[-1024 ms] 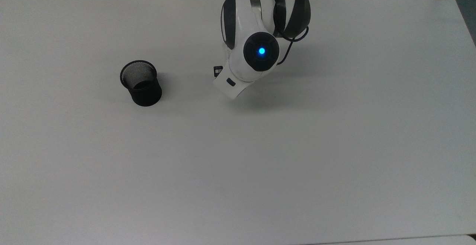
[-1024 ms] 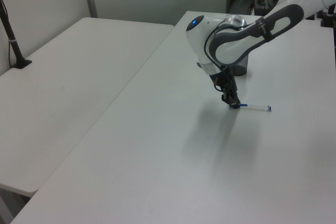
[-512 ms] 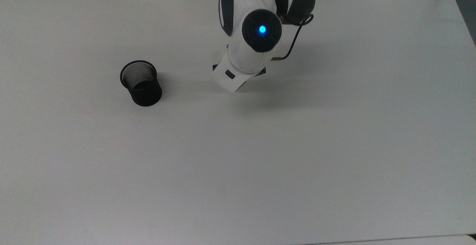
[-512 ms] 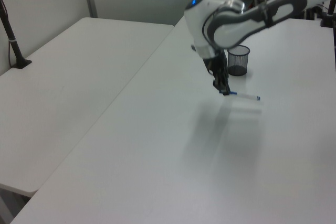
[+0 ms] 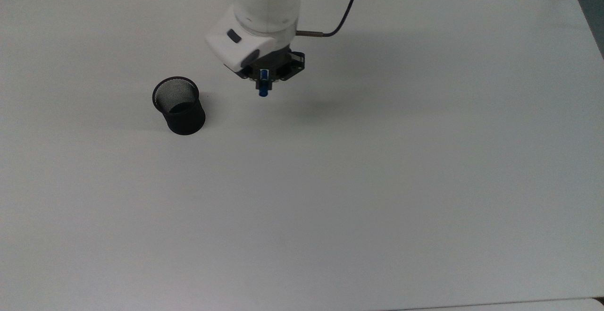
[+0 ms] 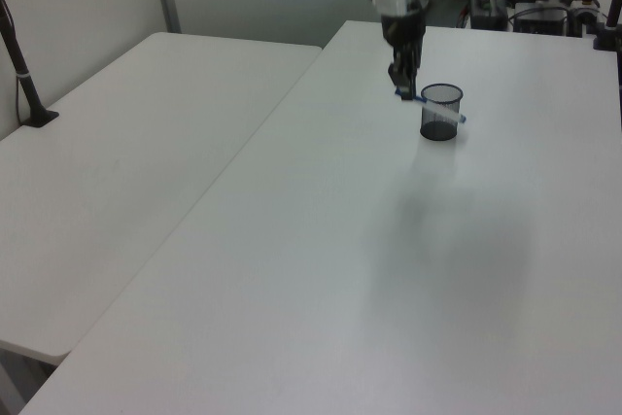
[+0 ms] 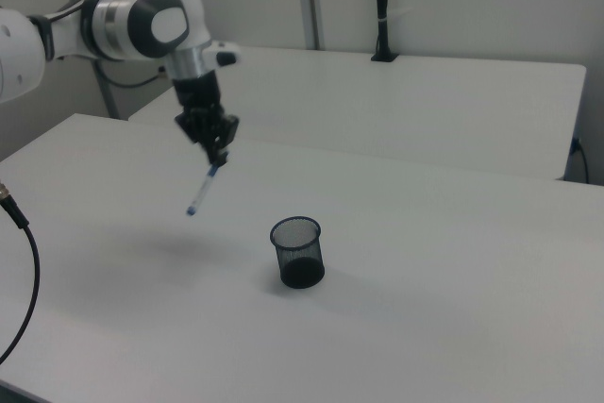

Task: Insert the marker
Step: 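Lift the marker and carry it over the black mesh cup, then lower the marker tip-first into the mesh cup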

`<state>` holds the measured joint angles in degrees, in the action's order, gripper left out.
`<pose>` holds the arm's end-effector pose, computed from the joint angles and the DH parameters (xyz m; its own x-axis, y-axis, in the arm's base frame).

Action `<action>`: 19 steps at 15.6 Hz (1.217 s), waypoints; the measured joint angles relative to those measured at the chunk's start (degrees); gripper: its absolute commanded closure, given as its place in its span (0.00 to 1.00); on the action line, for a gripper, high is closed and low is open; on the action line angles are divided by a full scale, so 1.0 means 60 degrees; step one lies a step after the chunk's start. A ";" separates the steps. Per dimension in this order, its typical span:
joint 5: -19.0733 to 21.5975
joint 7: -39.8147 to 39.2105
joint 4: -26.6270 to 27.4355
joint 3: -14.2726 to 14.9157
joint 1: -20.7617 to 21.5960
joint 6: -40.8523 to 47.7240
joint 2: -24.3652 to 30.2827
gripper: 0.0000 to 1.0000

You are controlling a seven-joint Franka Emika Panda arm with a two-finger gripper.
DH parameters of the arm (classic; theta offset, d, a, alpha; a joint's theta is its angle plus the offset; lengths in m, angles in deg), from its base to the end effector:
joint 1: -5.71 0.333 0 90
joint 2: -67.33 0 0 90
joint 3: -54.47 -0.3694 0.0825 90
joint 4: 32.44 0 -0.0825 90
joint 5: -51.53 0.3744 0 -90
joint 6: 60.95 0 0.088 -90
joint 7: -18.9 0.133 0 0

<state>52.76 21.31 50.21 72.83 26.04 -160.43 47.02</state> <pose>0.6635 0.0583 0.5189 0.9992 0.0028 -0.0397 0.0064 -0.9959 0.0902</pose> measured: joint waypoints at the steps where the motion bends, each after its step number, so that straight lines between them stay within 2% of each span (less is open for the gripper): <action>1: 0.0000 0.0000 -0.0055 0.0107 -0.0124 -0.0383 0.0091 0.98; 7: 0.0001 -0.0031 0.0005 0.0795 -0.0806 -0.2601 0.0376 0.98; 13: 0.0000 -0.0151 0.0571 0.0856 -0.1145 -0.3430 0.0385 0.98; 19: 0.0000 -0.0468 0.1454 0.1225 -0.1149 -0.4531 0.0444 0.98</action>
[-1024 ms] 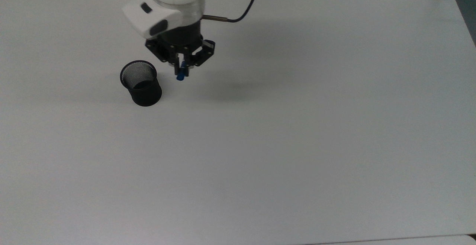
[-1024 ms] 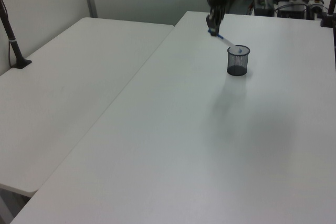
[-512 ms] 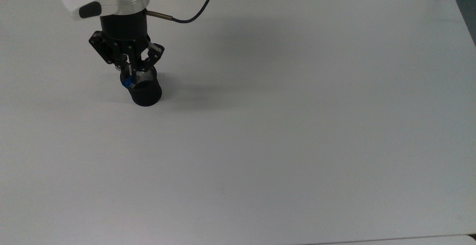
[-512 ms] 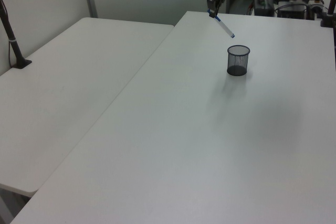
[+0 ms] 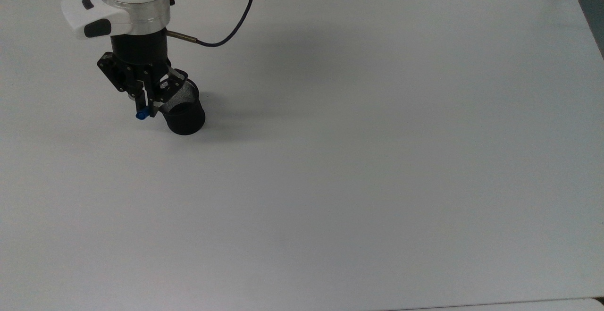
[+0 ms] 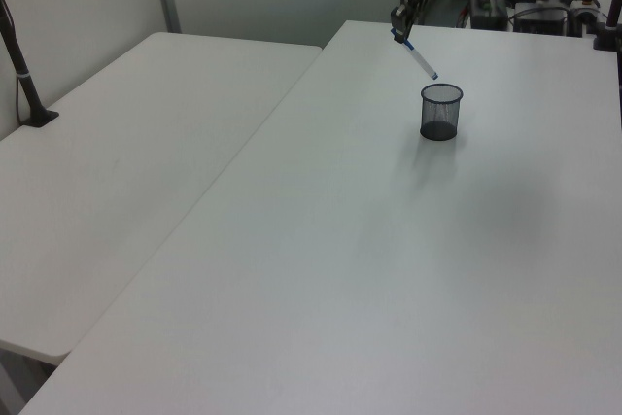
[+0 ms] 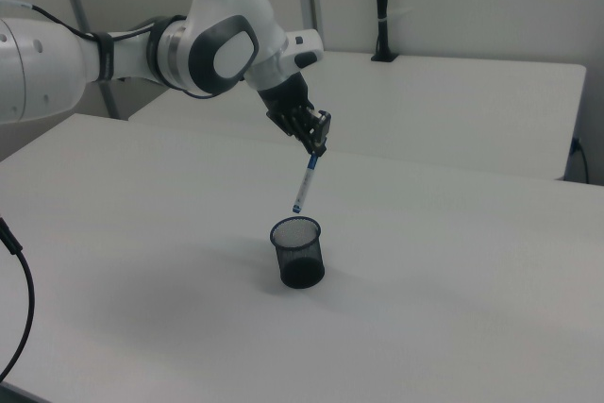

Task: Insert the marker
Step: 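Lower the marker tip-first into the mesh cup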

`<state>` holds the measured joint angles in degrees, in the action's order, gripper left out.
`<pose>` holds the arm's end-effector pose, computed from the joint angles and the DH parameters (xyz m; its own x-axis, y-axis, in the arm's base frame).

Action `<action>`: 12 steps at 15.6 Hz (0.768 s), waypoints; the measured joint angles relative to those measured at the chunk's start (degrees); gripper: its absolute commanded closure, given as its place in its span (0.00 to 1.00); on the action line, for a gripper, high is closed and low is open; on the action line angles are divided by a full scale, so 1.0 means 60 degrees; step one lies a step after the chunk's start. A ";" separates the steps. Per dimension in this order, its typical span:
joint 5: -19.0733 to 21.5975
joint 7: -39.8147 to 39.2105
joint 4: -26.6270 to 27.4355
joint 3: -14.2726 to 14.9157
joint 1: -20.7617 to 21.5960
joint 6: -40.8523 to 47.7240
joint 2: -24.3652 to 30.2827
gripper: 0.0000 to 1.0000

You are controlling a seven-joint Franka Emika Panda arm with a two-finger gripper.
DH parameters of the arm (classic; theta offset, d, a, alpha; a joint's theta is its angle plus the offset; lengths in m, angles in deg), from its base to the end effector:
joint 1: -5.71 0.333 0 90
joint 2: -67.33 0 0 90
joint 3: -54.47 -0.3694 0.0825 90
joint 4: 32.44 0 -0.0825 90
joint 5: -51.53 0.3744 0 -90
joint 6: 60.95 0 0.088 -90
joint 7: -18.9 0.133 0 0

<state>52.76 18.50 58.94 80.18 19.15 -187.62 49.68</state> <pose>0.6823 -0.1068 0.5339 0.9331 -0.1465 0.3283 -0.1929 -0.9746 0.1135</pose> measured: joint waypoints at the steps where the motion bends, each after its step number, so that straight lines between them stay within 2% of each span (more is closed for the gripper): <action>1: 0.0000 -0.0049 0.0202 0.0000 0.0013 -0.0175 0.0091 0.98; 5: -0.0003 -0.0110 0.1443 -0.0001 0.0162 -0.1018 0.0658 0.97; 7: -0.0011 -0.0112 0.1770 0.0001 0.0171 -0.1332 0.0771 0.97; 12: -0.0329 -0.0113 0.2405 0.0014 0.0158 -0.1790 0.1090 0.85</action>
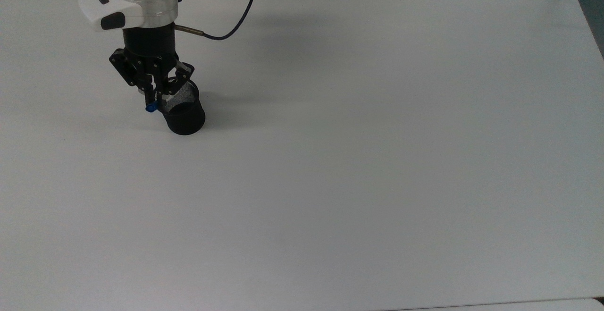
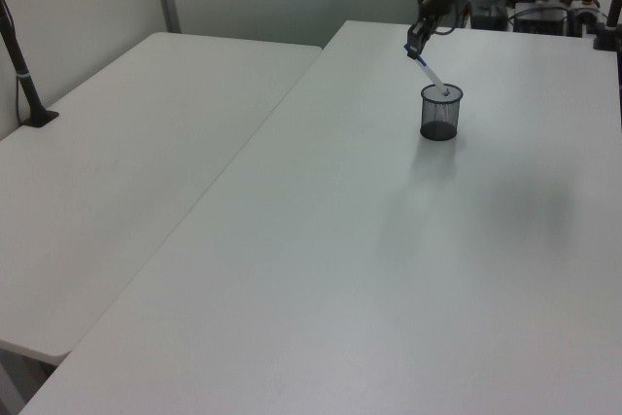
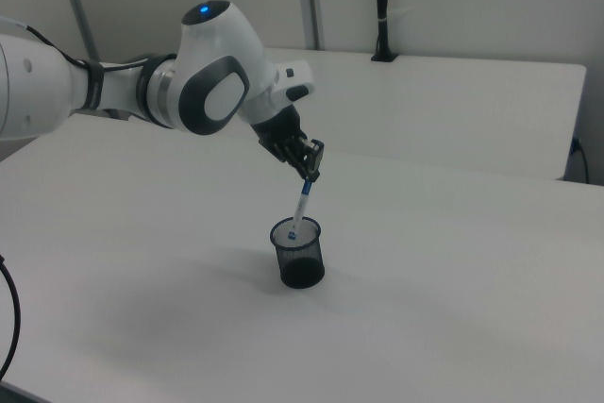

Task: Insert the marker
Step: 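Lower the marker tip-first into the mesh cup, then open the gripper to release the marker and raise it away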

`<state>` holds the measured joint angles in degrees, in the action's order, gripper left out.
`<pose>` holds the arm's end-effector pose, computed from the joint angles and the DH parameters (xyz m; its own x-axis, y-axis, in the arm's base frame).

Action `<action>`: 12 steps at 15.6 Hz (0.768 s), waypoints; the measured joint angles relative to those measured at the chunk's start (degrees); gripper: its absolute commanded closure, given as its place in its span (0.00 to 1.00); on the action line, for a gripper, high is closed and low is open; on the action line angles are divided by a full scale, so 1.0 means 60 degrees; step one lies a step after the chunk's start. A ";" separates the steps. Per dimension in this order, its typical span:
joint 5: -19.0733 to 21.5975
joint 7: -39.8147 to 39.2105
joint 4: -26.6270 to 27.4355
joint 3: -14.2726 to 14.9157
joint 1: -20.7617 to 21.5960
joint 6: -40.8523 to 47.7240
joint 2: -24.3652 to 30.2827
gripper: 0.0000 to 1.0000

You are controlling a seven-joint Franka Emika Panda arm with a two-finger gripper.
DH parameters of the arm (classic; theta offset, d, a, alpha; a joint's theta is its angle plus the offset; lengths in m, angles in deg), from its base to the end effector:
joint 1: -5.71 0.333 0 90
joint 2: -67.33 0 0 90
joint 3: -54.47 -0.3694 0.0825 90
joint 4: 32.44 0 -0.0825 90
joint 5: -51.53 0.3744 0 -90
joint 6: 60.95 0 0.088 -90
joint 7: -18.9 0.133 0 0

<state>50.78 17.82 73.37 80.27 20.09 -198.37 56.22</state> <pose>0.6400 -0.1102 0.5016 0.9238 -0.1192 0.3638 -0.1669 -0.9806 0.1025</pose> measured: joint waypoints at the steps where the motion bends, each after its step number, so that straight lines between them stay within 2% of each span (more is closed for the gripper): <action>1: -0.0031 0.0000 0.0097 0.0000 0.0000 -0.0042 0.0028 0.82; 7: -0.0040 -0.0004 0.0370 0.0000 -0.0002 -0.0075 0.0039 0.56; 10: -0.0038 -0.0002 0.0380 0.0016 -0.0008 -0.0075 0.0043 0.53; 12: -0.0023 0.0002 0.0378 0.0024 -0.0009 -0.0075 0.0071 0.46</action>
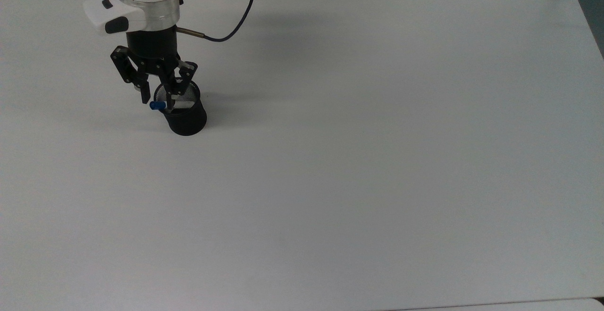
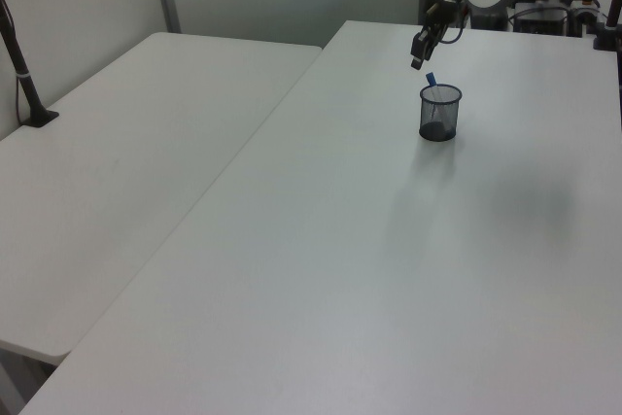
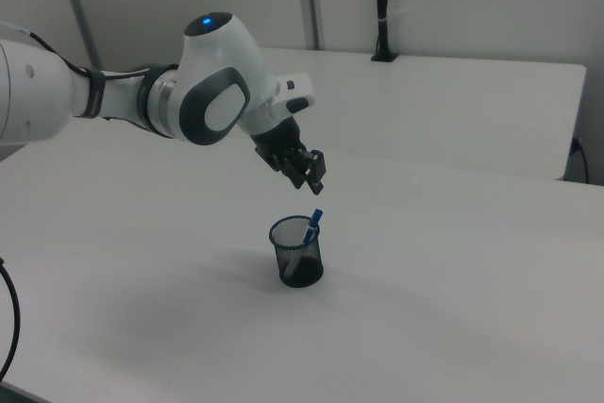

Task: Insert the marker
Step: 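Open the gripper to release the marker and raise it away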

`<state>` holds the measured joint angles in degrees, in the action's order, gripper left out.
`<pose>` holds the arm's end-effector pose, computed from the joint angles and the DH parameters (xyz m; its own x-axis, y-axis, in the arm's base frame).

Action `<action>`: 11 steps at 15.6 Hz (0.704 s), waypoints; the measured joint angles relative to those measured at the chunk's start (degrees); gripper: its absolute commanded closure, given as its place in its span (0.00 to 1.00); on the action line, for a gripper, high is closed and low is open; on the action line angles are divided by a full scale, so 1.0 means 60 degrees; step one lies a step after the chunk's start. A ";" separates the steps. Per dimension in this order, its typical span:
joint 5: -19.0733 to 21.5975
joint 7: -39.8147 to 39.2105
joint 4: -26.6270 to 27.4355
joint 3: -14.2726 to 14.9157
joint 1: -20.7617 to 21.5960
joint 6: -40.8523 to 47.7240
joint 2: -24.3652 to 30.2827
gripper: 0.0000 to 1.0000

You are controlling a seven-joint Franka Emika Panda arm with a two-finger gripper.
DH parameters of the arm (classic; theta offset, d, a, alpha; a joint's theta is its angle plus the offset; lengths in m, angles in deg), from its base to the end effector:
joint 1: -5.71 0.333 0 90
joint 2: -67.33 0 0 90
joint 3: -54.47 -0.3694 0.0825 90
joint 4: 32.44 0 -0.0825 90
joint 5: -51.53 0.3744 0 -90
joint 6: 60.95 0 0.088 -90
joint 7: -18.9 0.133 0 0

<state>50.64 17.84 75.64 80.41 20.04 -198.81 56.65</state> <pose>0.6315 -0.1128 0.4874 0.9317 -0.1259 0.3406 -0.1694 -0.9804 0.1011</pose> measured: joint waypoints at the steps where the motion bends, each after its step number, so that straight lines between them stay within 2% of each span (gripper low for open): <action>1: 0.0034 0.0001 -0.0014 0.0000 0.0000 0.0020 0.0030 0.40; 3: 0.0125 0.0002 -0.0278 0.0000 0.0015 0.0703 0.0106 0.25; 5: 0.0277 0.0001 -0.0928 -0.0032 0.0044 0.2095 0.0186 0.11; 7: 0.0385 0.0001 -0.1559 -0.0113 0.0095 0.3379 0.0255 0.00; 11: 0.0437 0.0018 -0.2463 -0.0617 0.0158 0.5437 0.0301 0.00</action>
<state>53.26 17.94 60.86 76.71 20.99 -166.19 58.45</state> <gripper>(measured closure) 0.009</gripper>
